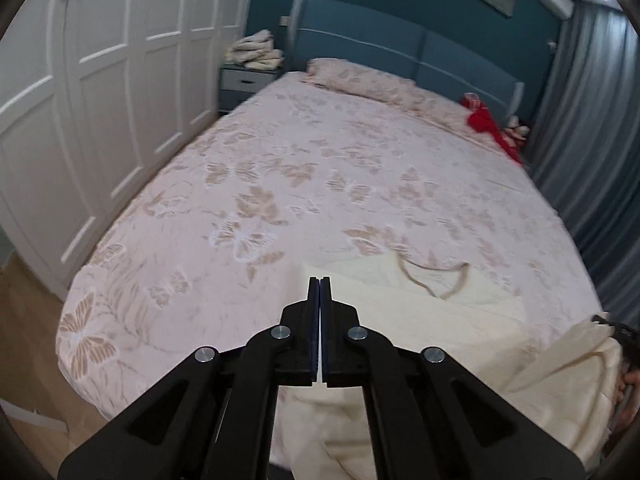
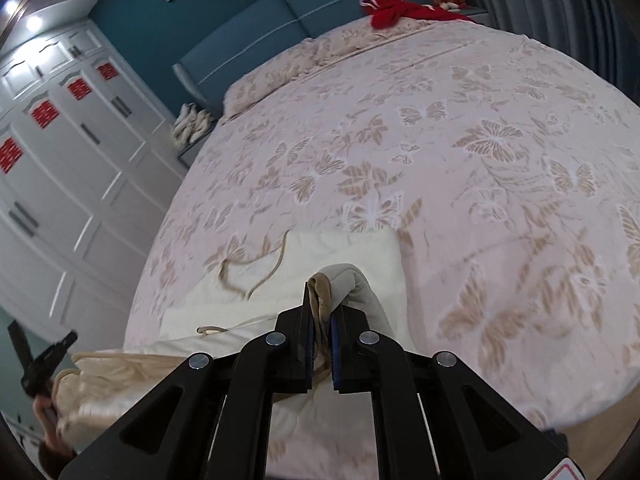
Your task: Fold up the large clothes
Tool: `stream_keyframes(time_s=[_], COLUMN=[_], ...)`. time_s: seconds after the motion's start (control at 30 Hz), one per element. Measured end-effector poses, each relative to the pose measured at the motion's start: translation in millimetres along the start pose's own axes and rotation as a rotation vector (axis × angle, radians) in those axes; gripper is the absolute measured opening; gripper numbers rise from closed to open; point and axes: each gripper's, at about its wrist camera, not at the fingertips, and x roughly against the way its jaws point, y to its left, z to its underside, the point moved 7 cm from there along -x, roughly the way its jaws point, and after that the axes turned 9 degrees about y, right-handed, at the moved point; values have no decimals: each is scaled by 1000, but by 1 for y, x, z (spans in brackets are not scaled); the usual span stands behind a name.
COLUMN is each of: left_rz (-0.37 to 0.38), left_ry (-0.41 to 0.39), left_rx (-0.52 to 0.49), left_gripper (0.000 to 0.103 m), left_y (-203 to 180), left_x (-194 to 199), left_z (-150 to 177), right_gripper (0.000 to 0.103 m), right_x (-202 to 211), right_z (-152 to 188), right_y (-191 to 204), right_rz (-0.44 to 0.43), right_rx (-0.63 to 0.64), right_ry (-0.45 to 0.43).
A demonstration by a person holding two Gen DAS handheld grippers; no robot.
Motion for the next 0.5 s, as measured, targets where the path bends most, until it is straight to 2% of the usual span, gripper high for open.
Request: stream_keyframes(time_s=[0.07, 0.3, 0.47, 0.5], left_rz=[46, 81, 83, 92], left_ry=[14, 17, 80, 98], left_rx=[11, -33, -74, -75], left_gripper=[0, 0, 0, 4], left_y=[-4, -17, -33, -35], left_x=[-2, 4, -38, -48], left_z=[2, 11, 12, 12], right_gripper=[6, 6, 6, 7], right_x=[-16, -80, -115, -121], right_z=[-11, -40, -50, -52], right_y=[-5, -25, -33, -35], right_rz=[23, 86, 111, 111], right_rx=[1, -22, -40, -36], right_ry=[3, 44, 64, 69])
